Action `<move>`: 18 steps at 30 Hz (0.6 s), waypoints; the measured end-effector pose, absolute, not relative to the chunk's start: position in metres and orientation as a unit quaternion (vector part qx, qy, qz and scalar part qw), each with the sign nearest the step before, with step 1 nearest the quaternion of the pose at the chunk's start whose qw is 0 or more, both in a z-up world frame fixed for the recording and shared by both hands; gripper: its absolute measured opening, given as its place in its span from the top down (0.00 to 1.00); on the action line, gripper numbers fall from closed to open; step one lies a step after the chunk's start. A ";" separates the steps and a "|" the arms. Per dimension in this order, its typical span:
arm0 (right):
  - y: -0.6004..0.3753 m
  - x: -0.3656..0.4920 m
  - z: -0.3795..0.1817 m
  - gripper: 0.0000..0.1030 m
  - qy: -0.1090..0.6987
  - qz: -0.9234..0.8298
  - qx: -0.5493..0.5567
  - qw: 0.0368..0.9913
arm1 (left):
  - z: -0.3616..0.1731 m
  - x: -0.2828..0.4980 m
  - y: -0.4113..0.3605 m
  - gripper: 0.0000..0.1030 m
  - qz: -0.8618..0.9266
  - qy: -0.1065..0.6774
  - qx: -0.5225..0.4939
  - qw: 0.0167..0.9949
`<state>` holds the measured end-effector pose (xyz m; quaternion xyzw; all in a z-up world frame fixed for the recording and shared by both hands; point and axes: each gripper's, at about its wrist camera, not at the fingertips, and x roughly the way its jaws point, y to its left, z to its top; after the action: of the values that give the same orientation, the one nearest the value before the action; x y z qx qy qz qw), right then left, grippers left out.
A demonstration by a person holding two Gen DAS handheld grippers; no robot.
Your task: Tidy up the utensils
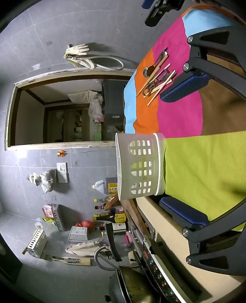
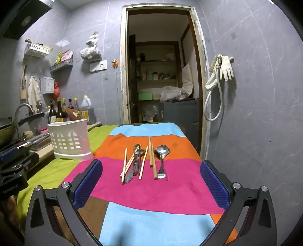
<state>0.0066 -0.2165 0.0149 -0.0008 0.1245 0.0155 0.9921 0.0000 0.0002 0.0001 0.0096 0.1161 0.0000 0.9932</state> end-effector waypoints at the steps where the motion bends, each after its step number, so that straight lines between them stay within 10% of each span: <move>1: -0.216 0.007 0.015 0.00 0.122 0.016 -0.001 0.992 | 0.000 0.000 0.000 0.05 0.000 0.117 0.011 0.993; 18: -0.213 0.009 0.013 0.00 0.131 0.016 0.001 0.991 | 0.001 0.000 0.003 0.05 0.003 0.117 0.006 0.993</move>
<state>0.0087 -0.2126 0.0128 0.0012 0.1309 0.0156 0.9913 -0.0004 0.0031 0.0009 0.0063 0.1171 0.0034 0.9931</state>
